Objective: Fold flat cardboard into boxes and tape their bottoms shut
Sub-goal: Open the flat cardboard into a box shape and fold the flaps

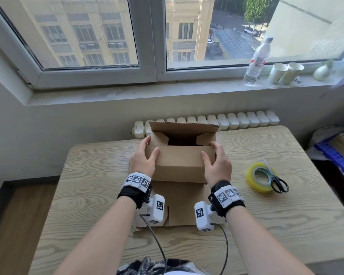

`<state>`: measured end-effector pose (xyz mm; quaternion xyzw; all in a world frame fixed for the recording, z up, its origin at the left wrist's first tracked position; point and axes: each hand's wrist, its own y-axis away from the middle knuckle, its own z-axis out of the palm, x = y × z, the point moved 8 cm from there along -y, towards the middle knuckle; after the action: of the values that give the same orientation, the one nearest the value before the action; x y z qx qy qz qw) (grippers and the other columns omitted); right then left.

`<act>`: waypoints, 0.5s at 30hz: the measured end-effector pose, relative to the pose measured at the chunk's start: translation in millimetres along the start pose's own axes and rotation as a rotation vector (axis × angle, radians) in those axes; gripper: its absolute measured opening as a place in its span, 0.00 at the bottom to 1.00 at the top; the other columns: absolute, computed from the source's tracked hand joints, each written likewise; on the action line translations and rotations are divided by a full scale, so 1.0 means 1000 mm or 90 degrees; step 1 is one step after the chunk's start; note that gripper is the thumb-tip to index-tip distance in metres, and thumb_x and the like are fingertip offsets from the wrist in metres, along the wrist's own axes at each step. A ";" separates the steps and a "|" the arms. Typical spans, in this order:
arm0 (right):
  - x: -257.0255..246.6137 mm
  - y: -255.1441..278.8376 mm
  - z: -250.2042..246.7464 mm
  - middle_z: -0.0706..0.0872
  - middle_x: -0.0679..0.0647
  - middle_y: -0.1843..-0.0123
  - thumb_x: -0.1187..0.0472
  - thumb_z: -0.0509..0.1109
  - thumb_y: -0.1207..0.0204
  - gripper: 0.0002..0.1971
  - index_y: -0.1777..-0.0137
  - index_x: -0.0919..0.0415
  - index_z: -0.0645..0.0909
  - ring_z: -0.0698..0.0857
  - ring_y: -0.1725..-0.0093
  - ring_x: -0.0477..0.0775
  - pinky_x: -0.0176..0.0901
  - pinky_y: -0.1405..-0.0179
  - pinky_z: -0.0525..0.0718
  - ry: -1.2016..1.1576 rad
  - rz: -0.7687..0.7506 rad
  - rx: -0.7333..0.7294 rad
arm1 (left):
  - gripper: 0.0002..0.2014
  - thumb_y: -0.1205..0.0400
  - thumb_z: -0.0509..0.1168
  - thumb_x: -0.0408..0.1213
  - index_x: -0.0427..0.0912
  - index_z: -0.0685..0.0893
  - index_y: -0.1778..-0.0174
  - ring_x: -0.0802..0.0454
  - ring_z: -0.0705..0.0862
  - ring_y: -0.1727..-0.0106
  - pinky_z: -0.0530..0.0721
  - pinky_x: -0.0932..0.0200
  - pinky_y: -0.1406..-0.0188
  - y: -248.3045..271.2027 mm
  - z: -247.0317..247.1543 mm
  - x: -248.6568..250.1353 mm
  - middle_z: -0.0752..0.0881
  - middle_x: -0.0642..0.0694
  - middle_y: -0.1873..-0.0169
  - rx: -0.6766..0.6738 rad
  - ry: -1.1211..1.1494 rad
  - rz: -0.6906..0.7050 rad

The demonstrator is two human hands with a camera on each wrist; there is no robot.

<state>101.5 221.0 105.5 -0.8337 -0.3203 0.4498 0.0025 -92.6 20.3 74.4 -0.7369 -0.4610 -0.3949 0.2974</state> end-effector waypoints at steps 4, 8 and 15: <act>0.001 0.001 0.009 0.82 0.59 0.30 0.58 0.72 0.20 0.23 0.26 0.61 0.76 0.79 0.29 0.58 0.44 0.30 0.74 0.019 -0.011 -0.015 | 0.29 0.18 0.69 0.48 0.61 0.68 0.21 0.56 0.78 0.28 0.75 0.53 0.26 -0.001 0.006 -0.013 0.78 0.58 0.27 -0.008 -0.007 -0.014; -0.003 0.004 0.017 0.78 0.61 0.25 0.61 0.73 0.21 0.22 0.28 0.63 0.78 0.73 0.22 0.57 0.42 0.25 0.68 0.033 -0.038 -0.024 | 0.29 0.16 0.66 0.47 0.55 0.66 0.18 0.50 0.76 0.25 0.73 0.49 0.23 -0.001 0.009 -0.022 0.76 0.52 0.24 -0.020 -0.031 -0.040; -0.021 -0.010 0.011 0.51 0.57 0.12 0.61 0.72 0.22 0.39 0.15 0.55 0.56 0.54 0.14 0.58 0.58 0.16 0.56 0.078 -0.059 0.007 | 0.28 0.15 0.62 0.53 0.56 0.67 0.18 0.51 0.75 0.24 0.73 0.48 0.23 -0.006 0.008 -0.020 0.76 0.52 0.24 -0.023 -0.027 -0.046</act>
<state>80.0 214.3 118.2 -0.8442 -0.3552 0.3987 0.0471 -101.4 20.1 53.9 -0.7330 -0.4863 -0.3981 0.2601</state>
